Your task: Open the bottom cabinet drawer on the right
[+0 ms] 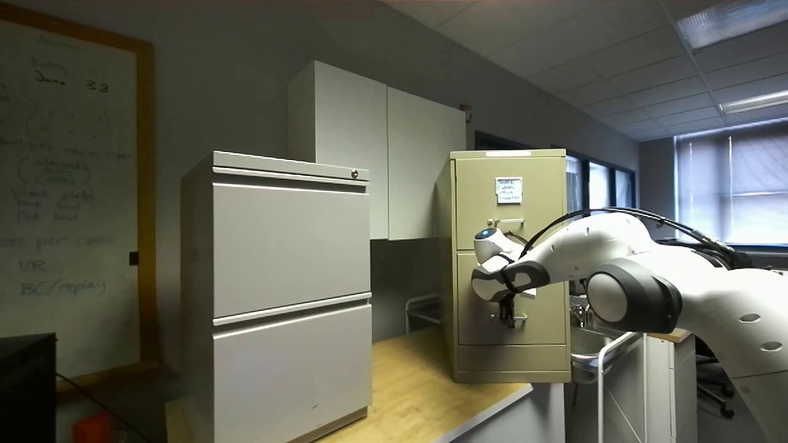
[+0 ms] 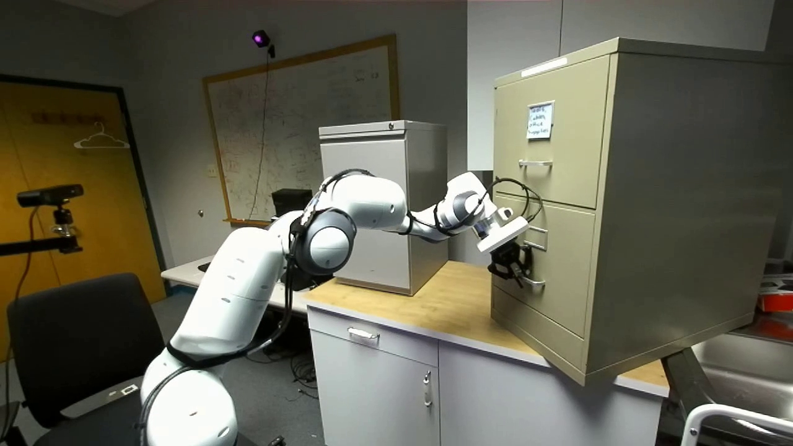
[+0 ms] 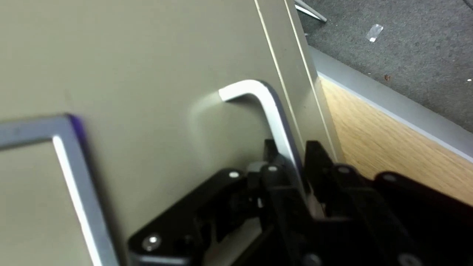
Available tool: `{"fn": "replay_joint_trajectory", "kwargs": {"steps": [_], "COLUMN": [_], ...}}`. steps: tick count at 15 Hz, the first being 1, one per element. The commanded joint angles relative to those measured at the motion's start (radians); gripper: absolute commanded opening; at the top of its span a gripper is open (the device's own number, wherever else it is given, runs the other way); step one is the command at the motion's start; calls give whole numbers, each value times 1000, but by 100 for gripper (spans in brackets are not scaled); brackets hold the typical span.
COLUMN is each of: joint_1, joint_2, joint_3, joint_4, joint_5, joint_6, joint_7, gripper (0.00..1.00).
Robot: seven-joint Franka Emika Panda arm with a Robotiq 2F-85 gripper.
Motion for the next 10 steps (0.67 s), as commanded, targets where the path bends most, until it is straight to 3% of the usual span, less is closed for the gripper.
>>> {"fn": "replay_joint_trajectory", "kwargs": {"steps": [1,7,10], "joint_1": [-8,-5,1], "joint_2": [48,26,2], "joint_3": [3,25,27], "joint_4": [62,6,-57], "joint_5": [37,68,63], "joint_6": [-47,-100,-68], "joint_7": [-38,-64,-50], "gripper": [10,11,11]}}
